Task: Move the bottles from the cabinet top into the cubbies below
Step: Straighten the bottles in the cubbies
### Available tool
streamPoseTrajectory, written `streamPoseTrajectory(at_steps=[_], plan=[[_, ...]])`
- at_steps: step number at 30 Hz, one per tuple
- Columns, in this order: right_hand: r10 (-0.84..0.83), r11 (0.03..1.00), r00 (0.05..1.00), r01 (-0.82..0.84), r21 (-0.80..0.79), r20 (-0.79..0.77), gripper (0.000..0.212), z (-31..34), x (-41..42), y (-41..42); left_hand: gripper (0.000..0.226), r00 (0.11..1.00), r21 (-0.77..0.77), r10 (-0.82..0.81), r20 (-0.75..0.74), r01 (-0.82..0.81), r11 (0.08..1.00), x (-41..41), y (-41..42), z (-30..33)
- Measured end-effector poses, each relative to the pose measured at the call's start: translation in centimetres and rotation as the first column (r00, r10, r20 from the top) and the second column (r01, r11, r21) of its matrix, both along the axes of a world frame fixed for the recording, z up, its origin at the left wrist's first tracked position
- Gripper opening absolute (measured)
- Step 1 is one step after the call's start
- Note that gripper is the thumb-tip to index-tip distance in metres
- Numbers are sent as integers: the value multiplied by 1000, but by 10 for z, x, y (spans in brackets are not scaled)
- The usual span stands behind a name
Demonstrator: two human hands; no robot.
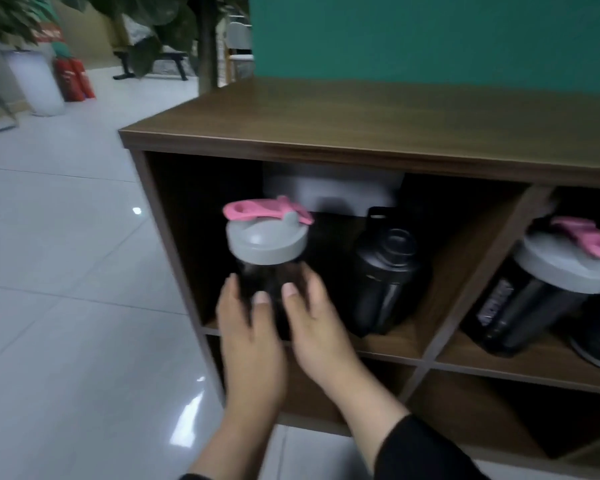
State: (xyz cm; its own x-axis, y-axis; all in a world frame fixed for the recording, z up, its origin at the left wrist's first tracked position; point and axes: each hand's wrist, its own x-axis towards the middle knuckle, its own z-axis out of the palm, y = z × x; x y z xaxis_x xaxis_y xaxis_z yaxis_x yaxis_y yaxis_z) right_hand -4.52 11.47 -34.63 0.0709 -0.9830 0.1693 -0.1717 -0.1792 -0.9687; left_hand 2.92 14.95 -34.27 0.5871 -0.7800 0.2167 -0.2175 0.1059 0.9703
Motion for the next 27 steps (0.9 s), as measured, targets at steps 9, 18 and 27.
streamPoseTrajectory(at_steps=[9,18,27], plan=[[-96,993,994,100,68,-53,42,7,-4,9,47,981,0,-118,-152,119,993,0,1,3],[-194,981,981,194,25,-6,39,2,12,4,41,987,-25,-61,-150,58,998,-1,0,-5],[-100,992,995,98,85,24,39,-7,-1,9,54,977,92,-166,-132,179,980,11,1,-3]])
